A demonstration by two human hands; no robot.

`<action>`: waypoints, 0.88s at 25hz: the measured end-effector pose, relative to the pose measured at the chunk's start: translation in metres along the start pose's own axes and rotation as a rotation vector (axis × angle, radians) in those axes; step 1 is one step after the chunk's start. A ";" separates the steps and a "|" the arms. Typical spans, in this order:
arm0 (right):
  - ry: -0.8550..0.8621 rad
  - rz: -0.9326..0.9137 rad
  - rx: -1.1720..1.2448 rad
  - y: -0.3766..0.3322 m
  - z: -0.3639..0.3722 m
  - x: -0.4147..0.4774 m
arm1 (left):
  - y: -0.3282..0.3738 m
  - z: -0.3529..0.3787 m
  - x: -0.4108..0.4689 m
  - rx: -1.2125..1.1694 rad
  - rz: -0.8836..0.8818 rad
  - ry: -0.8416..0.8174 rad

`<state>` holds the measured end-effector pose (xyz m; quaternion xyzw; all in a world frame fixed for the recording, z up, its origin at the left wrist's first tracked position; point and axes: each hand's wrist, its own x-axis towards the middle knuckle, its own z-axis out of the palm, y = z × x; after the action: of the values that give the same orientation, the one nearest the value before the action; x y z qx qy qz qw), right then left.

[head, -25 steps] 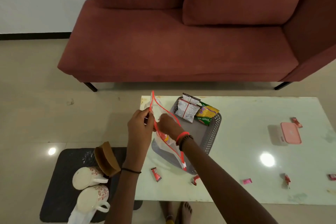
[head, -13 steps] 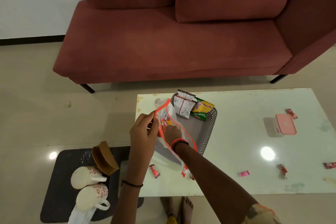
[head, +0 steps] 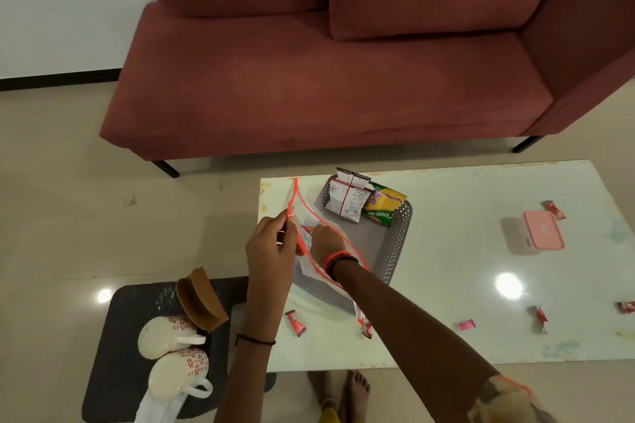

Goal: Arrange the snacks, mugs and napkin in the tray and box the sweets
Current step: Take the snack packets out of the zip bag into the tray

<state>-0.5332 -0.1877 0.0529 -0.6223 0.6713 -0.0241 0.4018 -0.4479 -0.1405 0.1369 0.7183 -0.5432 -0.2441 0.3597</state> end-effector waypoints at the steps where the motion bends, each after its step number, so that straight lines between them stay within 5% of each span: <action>1: -0.006 -0.021 -0.047 -0.004 -0.003 -0.001 | -0.003 0.003 0.004 0.008 -0.023 -0.010; 12: 0.125 -0.217 -0.137 -0.062 -0.078 -0.064 | -0.016 -0.019 0.058 0.138 -0.120 -0.083; 19: 0.065 -0.178 0.607 -0.027 -0.176 -0.077 | -0.019 -0.036 0.080 0.089 -0.129 -0.082; 22: 0.169 -0.124 0.692 0.018 -0.197 -0.054 | -0.021 -0.039 0.086 0.088 -0.132 -0.063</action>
<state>-0.6650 -0.2296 0.2042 -0.4848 0.6150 -0.3258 0.5296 -0.3818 -0.2096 0.1481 0.7597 -0.5159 -0.2654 0.2936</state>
